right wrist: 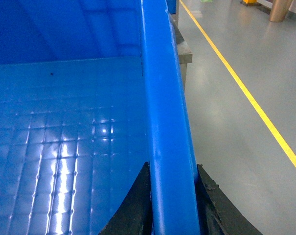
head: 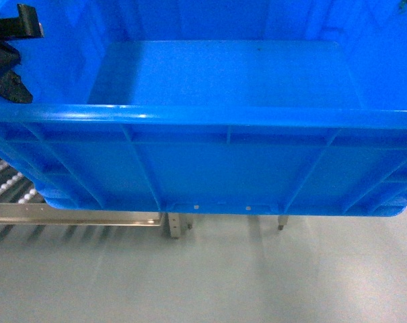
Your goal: Place box next to blue box on left shelf
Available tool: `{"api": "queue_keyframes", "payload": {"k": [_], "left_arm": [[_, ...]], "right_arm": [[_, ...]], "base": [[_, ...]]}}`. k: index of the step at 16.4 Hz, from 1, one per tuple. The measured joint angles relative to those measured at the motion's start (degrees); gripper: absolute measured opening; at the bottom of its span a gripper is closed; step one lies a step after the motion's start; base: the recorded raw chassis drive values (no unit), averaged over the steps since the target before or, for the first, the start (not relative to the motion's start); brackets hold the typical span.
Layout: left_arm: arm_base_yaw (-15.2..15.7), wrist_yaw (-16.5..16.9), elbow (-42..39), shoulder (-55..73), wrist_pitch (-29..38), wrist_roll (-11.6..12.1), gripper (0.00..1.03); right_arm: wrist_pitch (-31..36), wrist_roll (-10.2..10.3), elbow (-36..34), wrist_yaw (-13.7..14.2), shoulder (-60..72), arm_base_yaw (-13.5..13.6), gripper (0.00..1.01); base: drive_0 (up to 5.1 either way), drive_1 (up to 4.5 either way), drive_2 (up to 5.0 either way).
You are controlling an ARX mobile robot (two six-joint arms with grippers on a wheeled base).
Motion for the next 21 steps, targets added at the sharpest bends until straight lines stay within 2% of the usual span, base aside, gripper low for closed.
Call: {"api": "queue_keyframes", "payload": {"k": [2,21], "left_arm": [[0.0,0.02,0.0,0.0,0.02,0.0,0.08],[0.0,0.02,0.0,0.0,-0.04,-0.02,0.08]], "right_arm": [[-0.02,0.0,0.0,-0.02,0.0,0.0,0.16],[-0.04,-0.02,0.0,-0.15,-0.02,0.0,0.16]], "base": [[0.1,4.38,-4.2],[-5.0,2.41,2.4]]}}
